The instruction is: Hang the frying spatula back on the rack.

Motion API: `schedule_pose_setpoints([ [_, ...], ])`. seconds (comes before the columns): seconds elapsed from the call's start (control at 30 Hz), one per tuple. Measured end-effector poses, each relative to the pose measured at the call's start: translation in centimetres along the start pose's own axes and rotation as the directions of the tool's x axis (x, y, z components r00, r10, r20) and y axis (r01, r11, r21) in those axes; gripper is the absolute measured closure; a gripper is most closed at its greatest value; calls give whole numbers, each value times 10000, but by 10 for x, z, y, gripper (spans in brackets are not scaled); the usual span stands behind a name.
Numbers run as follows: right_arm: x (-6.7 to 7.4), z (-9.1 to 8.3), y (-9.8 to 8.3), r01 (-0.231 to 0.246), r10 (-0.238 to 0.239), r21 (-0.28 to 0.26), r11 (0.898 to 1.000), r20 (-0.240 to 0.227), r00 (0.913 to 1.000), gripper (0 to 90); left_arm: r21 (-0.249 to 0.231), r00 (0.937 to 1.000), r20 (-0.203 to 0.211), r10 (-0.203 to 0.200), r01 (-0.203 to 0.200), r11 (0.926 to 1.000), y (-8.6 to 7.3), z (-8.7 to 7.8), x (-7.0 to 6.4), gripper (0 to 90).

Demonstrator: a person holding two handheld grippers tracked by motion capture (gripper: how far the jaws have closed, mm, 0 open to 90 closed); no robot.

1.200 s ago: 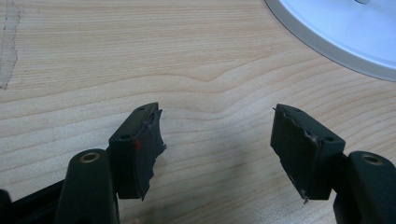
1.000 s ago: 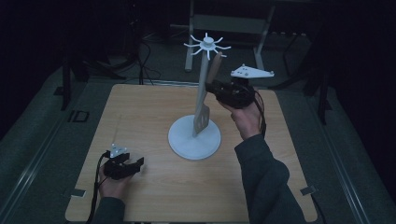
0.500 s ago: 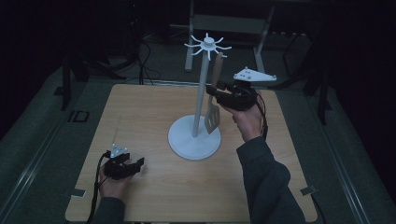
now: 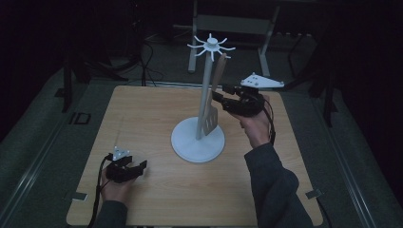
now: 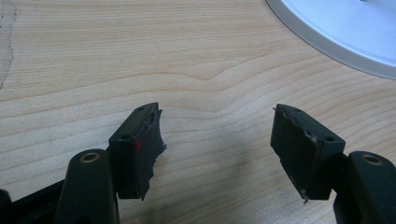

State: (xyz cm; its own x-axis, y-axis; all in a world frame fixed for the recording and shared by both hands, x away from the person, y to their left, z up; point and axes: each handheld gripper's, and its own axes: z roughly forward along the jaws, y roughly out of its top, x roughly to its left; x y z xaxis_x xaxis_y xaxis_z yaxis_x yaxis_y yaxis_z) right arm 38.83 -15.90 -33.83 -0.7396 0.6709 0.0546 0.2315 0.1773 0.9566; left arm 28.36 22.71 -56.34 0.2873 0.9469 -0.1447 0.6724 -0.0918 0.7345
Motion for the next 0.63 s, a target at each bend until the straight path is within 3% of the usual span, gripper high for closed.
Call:
schedule_pose_setpoints([
  [0.63, -7, -24, -21, -80, 80, -21, 10000, 345, 9994, 448, -21, 10000, -17, -13, 13, 10000, 0, 0, 0, 336],
])
